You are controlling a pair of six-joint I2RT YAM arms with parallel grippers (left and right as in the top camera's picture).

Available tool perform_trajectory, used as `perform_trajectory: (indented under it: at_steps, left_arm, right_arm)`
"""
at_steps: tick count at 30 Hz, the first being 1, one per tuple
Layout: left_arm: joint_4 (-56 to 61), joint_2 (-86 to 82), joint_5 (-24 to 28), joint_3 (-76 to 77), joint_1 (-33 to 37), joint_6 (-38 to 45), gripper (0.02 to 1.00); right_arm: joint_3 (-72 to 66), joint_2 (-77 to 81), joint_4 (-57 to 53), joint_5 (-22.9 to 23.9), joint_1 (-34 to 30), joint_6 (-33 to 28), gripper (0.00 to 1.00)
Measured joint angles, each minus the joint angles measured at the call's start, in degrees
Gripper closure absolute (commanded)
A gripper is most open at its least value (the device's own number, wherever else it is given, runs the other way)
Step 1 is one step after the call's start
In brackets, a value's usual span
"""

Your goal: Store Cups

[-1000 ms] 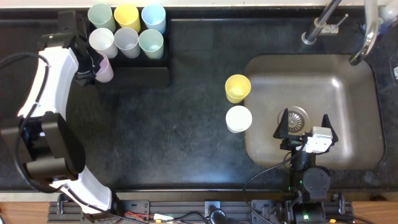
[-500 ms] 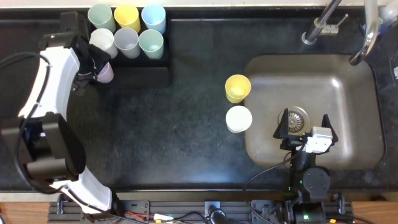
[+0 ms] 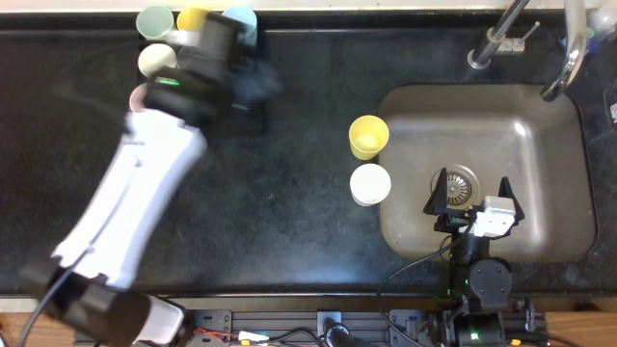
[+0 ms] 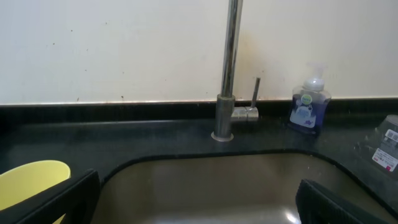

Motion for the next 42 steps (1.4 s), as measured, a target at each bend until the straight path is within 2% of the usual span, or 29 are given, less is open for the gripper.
perform_trajectory:
  at_steps: [4, 7, 18, 22, 26, 27, 28, 30, 42]
  left_arm:
    - [4.8, 6.2, 0.6, 0.4, -12.4, -0.9, 0.018]
    - [4.2, 11.6, 1.3, 2.2, -17.9, -2.2, 0.018]
    - [1.4, 19.9, 3.4, 7.5, -18.9, -4.2, 0.02]
    - [0.9, 21.2, 4.2, 7.5, -18.2, -4.8, 0.165]
    - [0.1, 21.9, 5.0, 7.5, -17.1, -5.5, 0.763]
    - [0.0, 22.1, 5.2, 7.5, -16.9, -5.5, 0.875]
    - [0.0, 22.3, 5.2, 7.5, -16.7, -5.6, 0.941]
    - [0.0, 22.7, 5.4, 7.5, -16.3, -5.4, 0.982]
    - [-1.5, 22.1, 6.2, 7.6, -14.5, -5.7, 0.982]
  right_arm:
    - [0.0, 0.0, 0.0, 0.0, 0.0, 0.0, 0.005]
    - [0.0, 0.0, 0.0, 0.0, 0.0, 0.0, 0.003]
    - [0.0, 0.0, 0.0, 0.0, 0.0, 0.0, 0.003]
    - [0.0, 0.0, 0.0, 0.0, 0.0, 0.0, 0.005]
    - [0.0, 0.0, 0.0, 0.0, 0.0, 0.0, 0.003]
    - [0.0, 0.0, 0.0, 0.0, 0.0, 0.0, 0.005]
    - [0.0, 0.0, 0.0, 0.0, 0.0, 0.0, 0.005]
    - [0.0, 0.0, 0.0, 0.0, 0.0, 0.0, 0.003]
    - [0.0, 0.0, 0.0, 0.0, 0.0, 0.0, 0.003]
